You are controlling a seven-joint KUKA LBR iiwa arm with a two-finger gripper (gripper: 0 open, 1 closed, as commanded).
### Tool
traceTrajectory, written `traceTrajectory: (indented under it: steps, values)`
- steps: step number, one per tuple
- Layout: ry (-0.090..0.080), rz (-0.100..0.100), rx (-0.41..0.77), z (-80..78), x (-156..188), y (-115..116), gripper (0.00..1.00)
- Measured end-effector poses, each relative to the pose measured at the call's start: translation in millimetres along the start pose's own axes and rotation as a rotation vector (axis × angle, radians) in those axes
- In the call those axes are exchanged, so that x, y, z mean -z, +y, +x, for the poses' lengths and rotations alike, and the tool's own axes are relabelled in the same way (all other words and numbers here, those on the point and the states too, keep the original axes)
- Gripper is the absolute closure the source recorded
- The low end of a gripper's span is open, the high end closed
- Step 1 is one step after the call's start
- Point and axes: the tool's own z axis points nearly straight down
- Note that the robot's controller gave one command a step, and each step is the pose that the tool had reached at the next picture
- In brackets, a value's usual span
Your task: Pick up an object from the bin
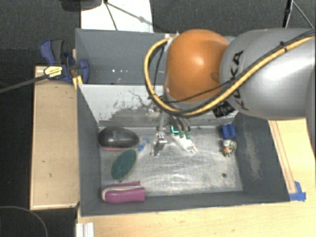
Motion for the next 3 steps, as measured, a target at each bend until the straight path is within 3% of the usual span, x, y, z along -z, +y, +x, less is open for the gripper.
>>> traceTrajectory:
  steps: [1,2,3]
  values:
    - [-0.032,-0.013,-0.022,-42.6,-125.9,47.9,0.00]
    - [-0.029,-0.016,-0.026,-42.5,-126.7,48.7,1.00]
    - [-0.022,-0.001,0.211,-28.9,-97.3,41.8,1.00]
